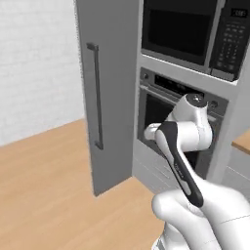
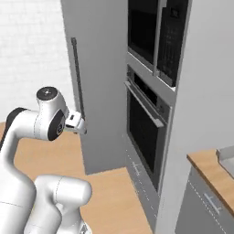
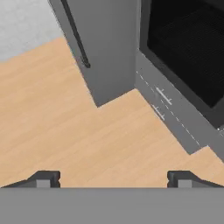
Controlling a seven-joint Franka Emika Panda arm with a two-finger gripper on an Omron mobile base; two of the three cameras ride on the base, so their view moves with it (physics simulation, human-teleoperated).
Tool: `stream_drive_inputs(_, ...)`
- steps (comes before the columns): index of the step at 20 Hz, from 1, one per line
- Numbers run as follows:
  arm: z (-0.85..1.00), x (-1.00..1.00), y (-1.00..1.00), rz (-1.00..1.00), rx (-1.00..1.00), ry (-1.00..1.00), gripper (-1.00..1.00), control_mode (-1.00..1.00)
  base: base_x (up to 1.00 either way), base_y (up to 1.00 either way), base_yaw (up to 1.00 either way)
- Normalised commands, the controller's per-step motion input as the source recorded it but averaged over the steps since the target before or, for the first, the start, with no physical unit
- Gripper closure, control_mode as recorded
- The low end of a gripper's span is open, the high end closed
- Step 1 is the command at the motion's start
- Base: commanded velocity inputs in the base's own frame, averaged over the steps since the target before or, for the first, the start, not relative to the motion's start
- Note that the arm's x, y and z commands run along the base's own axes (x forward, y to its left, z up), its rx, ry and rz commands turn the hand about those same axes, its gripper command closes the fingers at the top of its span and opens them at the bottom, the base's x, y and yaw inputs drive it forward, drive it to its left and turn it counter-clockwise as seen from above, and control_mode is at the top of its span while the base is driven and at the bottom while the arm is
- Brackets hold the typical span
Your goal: Place one tomato and one steak in each tupperware on the nearby counter, to pack two identical lunches.
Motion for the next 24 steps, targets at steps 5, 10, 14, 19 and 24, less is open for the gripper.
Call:
stream_drive_inputs(5,0.00,0.00,0.00,0.00,0.00,0.00,-1.00,1.00,0.07,0.95,0.68)
stream_drive_inputs(10,0.00,0.00,0.00,0.00,0.00,0.00,-1.00,1.00,1.00,0.96,0.18)
stream_drive_inputs(14,0.00,0.00,0.00,0.00,0.00,0.00,-1.00,1.00,1.00,0.75,-0.05)
stream_drive_inputs(19,0.00,0.00,0.00,0.00,0.00,0.00,-1.00,1.00,1.00,0.70,-0.12)
stream_drive_inputs(24,0.00,0.00,0.00,0.00,0.00,0.00,-1.00,1.00,0.28,-0.38,0.34)
